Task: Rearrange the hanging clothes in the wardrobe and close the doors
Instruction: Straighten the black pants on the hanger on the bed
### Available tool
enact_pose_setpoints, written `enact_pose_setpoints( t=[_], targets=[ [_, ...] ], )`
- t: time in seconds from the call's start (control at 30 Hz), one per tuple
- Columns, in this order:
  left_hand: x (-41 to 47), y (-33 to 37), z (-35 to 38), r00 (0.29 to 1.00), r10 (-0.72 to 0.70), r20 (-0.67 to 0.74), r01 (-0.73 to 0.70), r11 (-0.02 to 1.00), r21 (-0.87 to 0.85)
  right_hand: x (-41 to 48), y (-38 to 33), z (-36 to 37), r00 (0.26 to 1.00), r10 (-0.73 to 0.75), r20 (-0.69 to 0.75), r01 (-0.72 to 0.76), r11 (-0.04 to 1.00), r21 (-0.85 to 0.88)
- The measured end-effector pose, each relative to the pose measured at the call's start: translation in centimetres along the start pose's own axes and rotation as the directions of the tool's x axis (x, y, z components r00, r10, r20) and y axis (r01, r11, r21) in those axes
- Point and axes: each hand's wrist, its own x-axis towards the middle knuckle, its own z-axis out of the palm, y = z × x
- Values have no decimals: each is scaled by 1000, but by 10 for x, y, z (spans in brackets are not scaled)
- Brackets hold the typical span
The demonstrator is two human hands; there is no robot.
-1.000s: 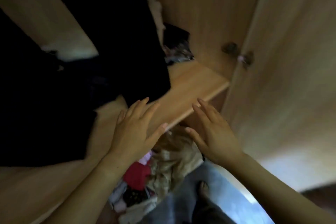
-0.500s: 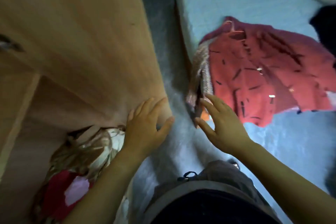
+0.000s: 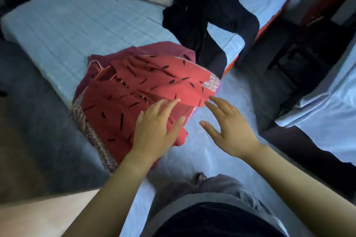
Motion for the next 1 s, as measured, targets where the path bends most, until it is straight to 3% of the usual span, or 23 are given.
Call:
enact_pose_setpoints(
  t=[0.13, 0.37, 0.53, 0.73, 1.0],
  targets=[
    [55, -5, 12, 998, 34, 53, -35, 999, 13, 36, 29, -5, 996, 87, 2, -87, 996, 3],
    [154, -47, 16, 998, -27, 62, 27, 1000, 2, 157, 40, -12, 997, 71, 41, -71, 997, -21],
    [250, -59, 8, 998, 20, 58, -20, 1000, -7, 237, 49, -40, 996, 77, -41, -79, 995, -53],
    [356, -26, 20, 972, 194, 135, -196, 981, -1, 267, 106, -71, 954, 276, -115, -283, 958, -49],
    [466, 50, 77, 933, 254, 255, -281, 957, 75, 304, 227, -121, 910, 387, -147, -395, 918, -28]
  ],
)
